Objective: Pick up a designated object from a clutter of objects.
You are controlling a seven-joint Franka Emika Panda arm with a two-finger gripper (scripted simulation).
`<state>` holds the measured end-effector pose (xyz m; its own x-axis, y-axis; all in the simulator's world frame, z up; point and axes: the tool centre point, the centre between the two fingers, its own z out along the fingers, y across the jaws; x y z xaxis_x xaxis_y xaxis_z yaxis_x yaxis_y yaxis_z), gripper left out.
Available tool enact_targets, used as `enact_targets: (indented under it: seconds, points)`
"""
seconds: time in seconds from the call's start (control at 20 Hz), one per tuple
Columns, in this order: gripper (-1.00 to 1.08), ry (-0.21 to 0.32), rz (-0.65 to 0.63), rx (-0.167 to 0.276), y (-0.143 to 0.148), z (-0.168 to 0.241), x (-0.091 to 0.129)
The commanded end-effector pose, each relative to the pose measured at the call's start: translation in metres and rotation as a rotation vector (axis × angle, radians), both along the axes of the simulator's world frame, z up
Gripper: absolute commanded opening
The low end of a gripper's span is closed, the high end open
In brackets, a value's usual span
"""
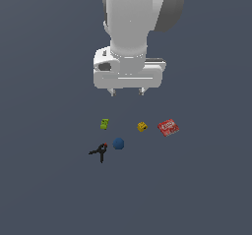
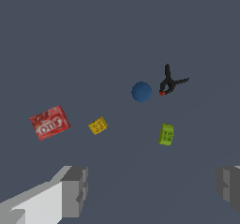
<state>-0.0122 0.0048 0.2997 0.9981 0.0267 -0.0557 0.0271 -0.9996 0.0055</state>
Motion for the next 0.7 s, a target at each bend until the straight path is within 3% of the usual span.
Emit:
enact_targets:
  seconds: [0.0,0.65]
  points:
    - [1.0,0.0,0.0,0.0,0.0,0.0,0.0]
    - [1.0,-0.006,0.052,-0.015,0.0024,0.0048,0.0024]
